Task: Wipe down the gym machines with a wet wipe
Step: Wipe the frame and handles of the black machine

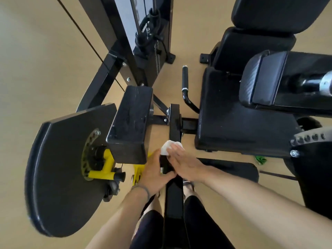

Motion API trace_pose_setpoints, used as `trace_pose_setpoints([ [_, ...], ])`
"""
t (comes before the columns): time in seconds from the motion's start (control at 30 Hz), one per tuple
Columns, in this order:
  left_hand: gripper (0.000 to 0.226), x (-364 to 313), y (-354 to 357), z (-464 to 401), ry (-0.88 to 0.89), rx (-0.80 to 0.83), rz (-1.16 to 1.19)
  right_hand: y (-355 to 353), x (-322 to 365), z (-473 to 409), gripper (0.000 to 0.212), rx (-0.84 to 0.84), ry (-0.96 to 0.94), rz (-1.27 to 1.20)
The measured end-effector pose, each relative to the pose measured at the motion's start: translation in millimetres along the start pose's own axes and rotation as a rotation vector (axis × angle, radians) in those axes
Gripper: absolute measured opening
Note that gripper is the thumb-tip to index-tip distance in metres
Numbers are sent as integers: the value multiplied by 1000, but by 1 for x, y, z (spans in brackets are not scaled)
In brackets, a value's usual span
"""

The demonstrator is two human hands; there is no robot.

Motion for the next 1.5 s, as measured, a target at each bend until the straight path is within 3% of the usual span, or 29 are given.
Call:
trace_pose_setpoints([
  [0.07,65,-5,5,-14,41,-12,-160,-9,-18,-38,53,-72,25,37],
  [0.2,76,-1,16,-47,28,-9,-533,-22,-50,-110,54,-94,82,98],
  [0.37,99,17,22,-61,-100,121,-682,-34,-70,-140,60,-68,98,95],
  [0.57,104,14,22,-59,-131,119,-641,-17,-41,-83,49,-140,-65,100],
  [0.7,104,18,21,-61,-157,132,-612,-36,-58,-131,54,-77,-30,92],
  [0.9,100,20,19,-66,-91,96,-519,-57,-122,-254,63,-25,138,108],
  [1.1,93,24,17,-66,-76,83,-473,-73,-168,-301,78,-31,346,-7],
  [1.27,73,20,20,-64,-101,107,-425,-73,-155,-283,77,-54,346,-17],
  [1.5,49,27,16,-74,-201,77,-427,-53,-108,-197,60,-115,121,77],
])
Point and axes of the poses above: each hand's wrist, its own z-axis away from the middle knuckle, its own y-axis out of the palm, x = y × z, the point moved 10 cm from there along -z, towards the middle knuckle, and after that the axes turned 10 degrees about z, right-handed, at the moved point
